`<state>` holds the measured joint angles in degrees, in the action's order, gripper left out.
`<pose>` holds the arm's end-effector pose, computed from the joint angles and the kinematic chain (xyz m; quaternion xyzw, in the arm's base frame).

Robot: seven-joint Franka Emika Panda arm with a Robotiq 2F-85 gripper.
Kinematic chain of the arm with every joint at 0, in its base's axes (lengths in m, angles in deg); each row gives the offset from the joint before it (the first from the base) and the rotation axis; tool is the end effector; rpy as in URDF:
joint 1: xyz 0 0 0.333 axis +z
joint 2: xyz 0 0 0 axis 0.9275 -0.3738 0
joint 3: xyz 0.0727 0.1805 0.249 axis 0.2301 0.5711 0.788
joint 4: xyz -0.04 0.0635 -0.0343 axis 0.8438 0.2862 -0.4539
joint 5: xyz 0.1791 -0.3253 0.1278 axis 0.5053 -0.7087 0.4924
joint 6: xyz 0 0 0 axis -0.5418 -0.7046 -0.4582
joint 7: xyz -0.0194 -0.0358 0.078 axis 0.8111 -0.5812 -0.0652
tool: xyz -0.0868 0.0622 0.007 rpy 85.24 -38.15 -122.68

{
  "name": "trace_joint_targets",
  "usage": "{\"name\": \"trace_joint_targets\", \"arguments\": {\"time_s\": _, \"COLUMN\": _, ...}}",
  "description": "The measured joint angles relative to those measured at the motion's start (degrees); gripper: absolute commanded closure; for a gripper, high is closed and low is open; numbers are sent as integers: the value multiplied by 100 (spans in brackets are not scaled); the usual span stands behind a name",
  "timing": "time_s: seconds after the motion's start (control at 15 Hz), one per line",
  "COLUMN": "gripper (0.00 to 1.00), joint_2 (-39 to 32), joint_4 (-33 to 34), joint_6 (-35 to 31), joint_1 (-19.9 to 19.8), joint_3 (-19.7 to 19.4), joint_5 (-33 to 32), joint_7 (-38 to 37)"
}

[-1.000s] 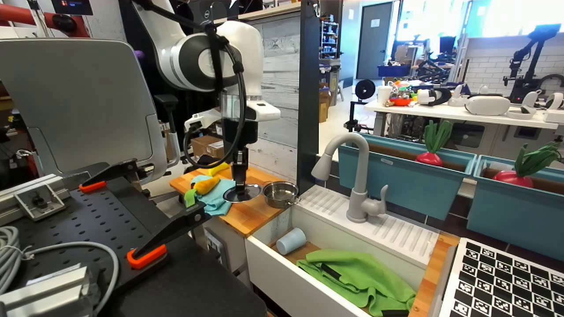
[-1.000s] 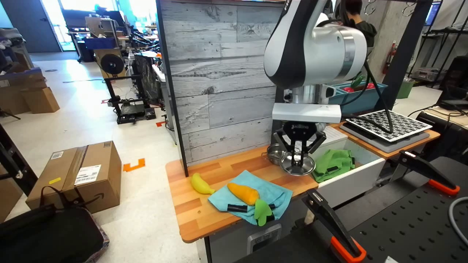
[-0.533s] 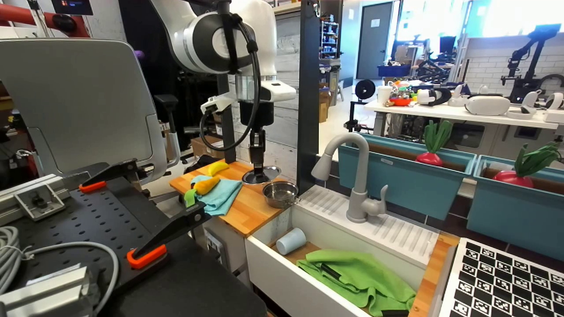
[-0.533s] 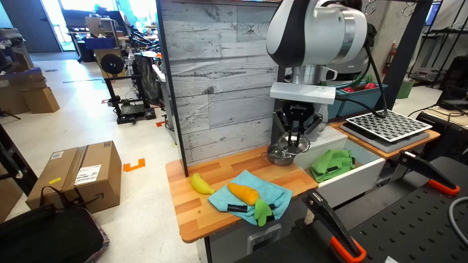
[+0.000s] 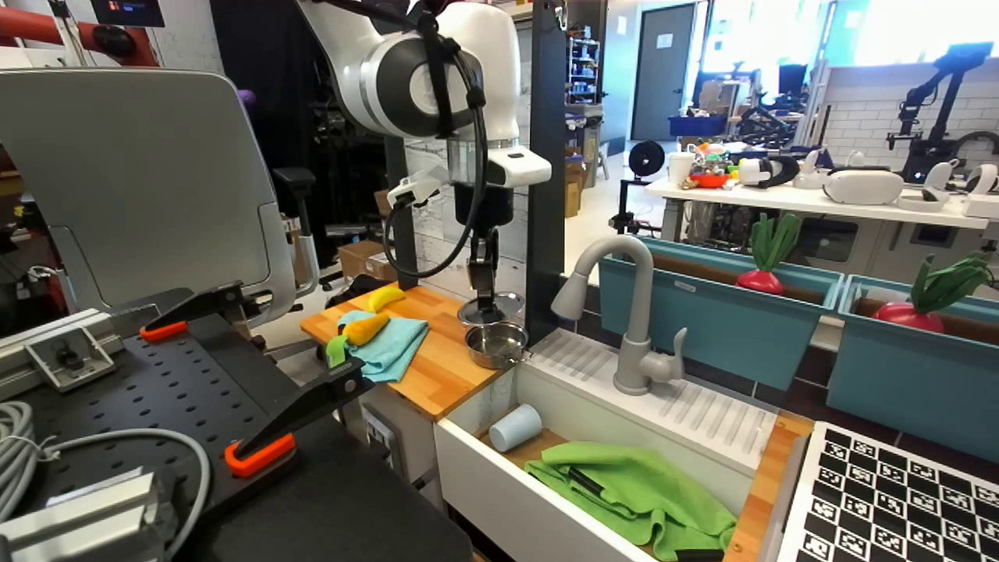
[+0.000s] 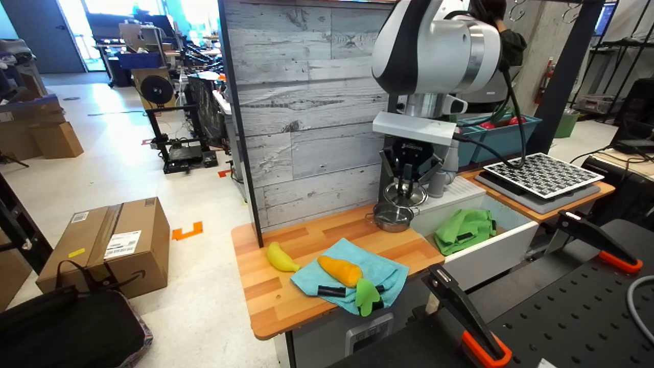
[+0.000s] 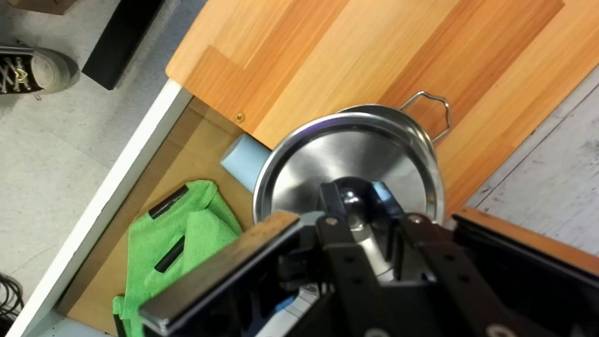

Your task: Remove the plush toy from the pot then put the lid on top

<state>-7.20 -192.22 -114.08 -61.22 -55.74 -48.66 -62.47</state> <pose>0.6162 -0.0212 0.0878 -0.9064 0.4223 0.0047 0.0069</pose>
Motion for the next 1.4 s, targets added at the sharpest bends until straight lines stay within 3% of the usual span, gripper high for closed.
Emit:
{"name": "trace_joint_targets", "arguments": {"time_s": 0.6, "gripper": 95, "joint_2": -767, "joint_4": 679, "joint_6": 0, "joint_1": -40, "joint_3": 135, "joint_5": 64, "joint_7": -295}}
{"name": "trace_joint_targets", "arguments": {"time_s": 1.13, "gripper": 95, "joint_2": -1029, "joint_4": 972, "joint_6": 0, "joint_1": -57, "joint_3": 138, "joint_5": 64, "joint_7": -422}}
{"name": "trace_joint_targets", "arguments": {"time_s": 1.2, "gripper": 55, "joint_2": -1036, "joint_4": 989, "joint_6": 1, "joint_1": -61, "joint_3": 138, "joint_5": 64, "joint_7": -430}}
{"name": "trace_joint_targets", "arguments": {"time_s": 1.27, "gripper": 54, "joint_2": -1044, "joint_4": 1001, "joint_6": 4, "joint_1": -64, "joint_3": 139, "joint_5": 64, "joint_7": -438}}
{"name": "trace_joint_targets", "arguments": {"time_s": 1.4, "gripper": 41, "joint_2": -1060, "joint_4": 1016, "joint_6": 5, "joint_1": -69, "joint_3": 141, "joint_5": 65, "joint_7": -461}}
